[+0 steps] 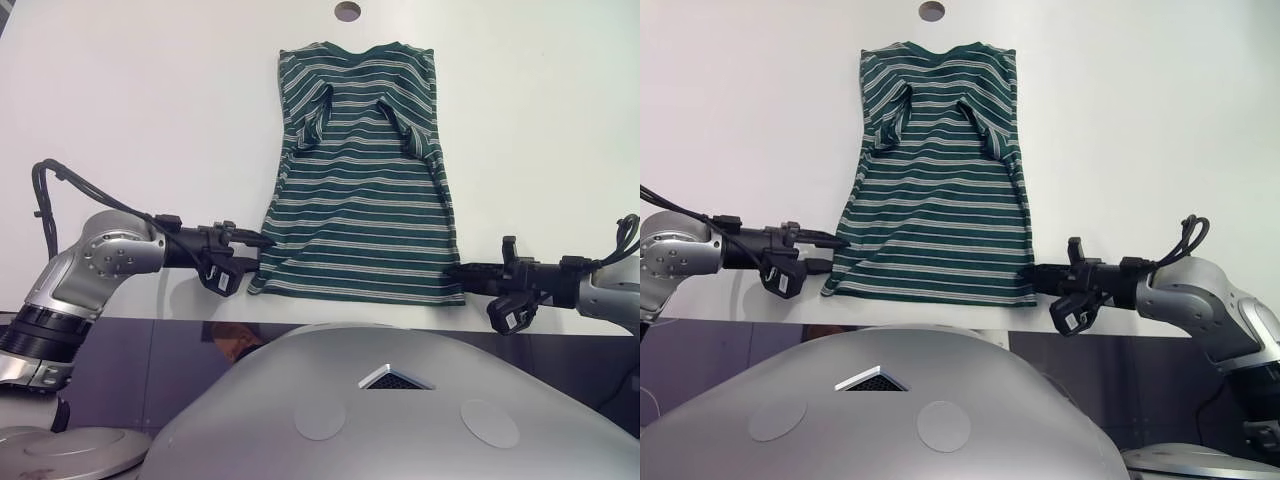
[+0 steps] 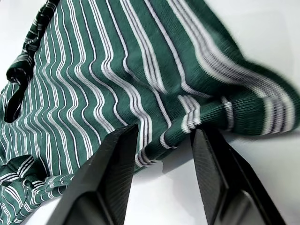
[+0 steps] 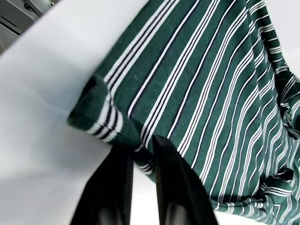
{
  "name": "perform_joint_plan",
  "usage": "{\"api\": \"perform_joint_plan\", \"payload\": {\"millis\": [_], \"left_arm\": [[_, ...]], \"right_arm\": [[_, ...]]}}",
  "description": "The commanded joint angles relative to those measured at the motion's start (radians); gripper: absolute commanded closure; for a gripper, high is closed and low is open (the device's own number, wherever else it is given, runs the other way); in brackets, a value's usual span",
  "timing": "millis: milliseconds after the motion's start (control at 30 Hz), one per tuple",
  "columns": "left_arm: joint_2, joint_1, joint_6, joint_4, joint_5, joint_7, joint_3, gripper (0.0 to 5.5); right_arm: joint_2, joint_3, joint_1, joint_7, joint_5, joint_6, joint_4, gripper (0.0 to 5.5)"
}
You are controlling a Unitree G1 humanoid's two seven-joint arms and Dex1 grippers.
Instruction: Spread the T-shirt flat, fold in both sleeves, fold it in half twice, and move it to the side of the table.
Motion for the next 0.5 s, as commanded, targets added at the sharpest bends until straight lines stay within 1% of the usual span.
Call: {"api": "perform_joint_plan", "payload": {"millis": [33, 100, 133, 167, 200, 233, 267, 333, 433, 500], "left_arm": [[0.085, 0.037, 0.135, 0.004, -0.083, -0.121, -0.044, 4.46], [0.149, 0.079, 0.248, -0.068, -0.193, -0.2, -0.052, 4.75], [0.182, 0.094, 0.351, -0.131, -0.279, -0.237, -0.049, 5.0], [0.201, 0.097, 0.449, -0.184, -0.356, -0.259, -0.041, 5.17], [0.189, 0.072, 0.561, -0.232, -0.433, -0.258, -0.032, 5.31], [0.151, 0.016, 0.698, -0.259, -0.528, -0.235, -0.02, 5.45], [0.103, -0.054, 0.811, -0.243, -0.606, -0.21, -0.002, 5.45], [0.006, -0.198, 0.994, -0.142, -0.714, -0.183, 0.018, 5.45], [-0.174, -0.395, 1.185, 0.082, -0.794, -0.105, 0.053, 5.45], [-0.312, -0.541, 1.253, 0.3, -0.792, 0.013, 0.106, 5.45]], "right_arm": [[-0.081, 0.025, 0.071, 0.13, 0.19, 0.266, -0.162, 5.5], [-0.135, 0.019, 0.124, 0.204, 0.315, 0.434, -0.272, 5.5], [-0.147, 0.01, 0.127, 0.23, 0.385, 0.511, -0.294, 5.5], [-0.147, -0.001, 0.117, 0.246, 0.452, 0.591, -0.306, 5.5], [-0.124, -0.008, 0.068, 0.25, 0.542, 0.697, -0.292, 5.5], [-0.079, -0.016, -0.014, 0.246, 0.644, 0.811, -0.248, 5.5], [-0.029, -0.021, -0.106, 0.242, 0.74, 0.921, -0.192, 5.5], [0.083, -0.03, -0.281, 0.218, 0.88, 1.084, -0.059, 5.5], [0.269, -0.042, -0.526, 0.162, 0.978, 1.251, 0.17, 5.5], [0.39, -0.057, -0.731, 0.097, 0.977, 1.352, 0.41, 5.5]]}}
